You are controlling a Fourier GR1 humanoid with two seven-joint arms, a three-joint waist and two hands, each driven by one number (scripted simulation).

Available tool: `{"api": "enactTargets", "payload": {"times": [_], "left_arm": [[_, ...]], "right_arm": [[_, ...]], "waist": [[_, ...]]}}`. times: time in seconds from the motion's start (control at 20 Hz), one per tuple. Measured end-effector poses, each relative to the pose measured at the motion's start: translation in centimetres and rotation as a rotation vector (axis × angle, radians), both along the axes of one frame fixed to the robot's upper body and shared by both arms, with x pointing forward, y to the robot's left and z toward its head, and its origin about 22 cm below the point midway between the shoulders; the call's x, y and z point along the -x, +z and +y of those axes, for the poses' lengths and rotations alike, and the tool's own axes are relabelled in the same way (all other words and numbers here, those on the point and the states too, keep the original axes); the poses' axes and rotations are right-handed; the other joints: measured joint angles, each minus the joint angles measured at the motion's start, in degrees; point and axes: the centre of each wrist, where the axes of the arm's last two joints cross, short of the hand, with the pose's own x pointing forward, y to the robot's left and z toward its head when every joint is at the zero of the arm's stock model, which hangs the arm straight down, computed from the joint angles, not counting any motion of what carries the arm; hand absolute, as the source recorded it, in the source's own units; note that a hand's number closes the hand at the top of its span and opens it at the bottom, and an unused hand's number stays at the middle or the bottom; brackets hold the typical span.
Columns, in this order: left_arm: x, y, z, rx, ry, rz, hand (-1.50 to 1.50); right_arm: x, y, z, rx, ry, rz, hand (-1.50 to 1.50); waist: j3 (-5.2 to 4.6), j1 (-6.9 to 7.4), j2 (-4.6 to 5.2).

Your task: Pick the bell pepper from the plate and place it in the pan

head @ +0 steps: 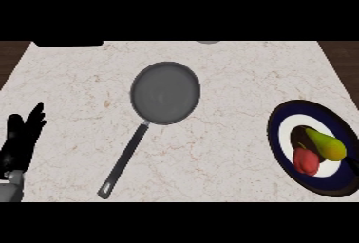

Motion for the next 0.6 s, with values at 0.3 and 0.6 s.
{"api": "enactTargets", "payload": {"times": [0.3,0.6], "left_arm": [[-0.1,0.3,0.2,0.0,-0.012,0.002,0.0],[-0.7,0.3,-0.6,-0.001,-0.037,-0.008,0.0]], "right_arm": [[1.5,4.3,-1.1,0.195,0.012,0.275,-1.5],[0.3,9.0,-1.0,0.386,0.061,0.619,-1.5]], "waist": [[-0.18,1.02,0.23],[-0.29,2.23,0.61]]}}
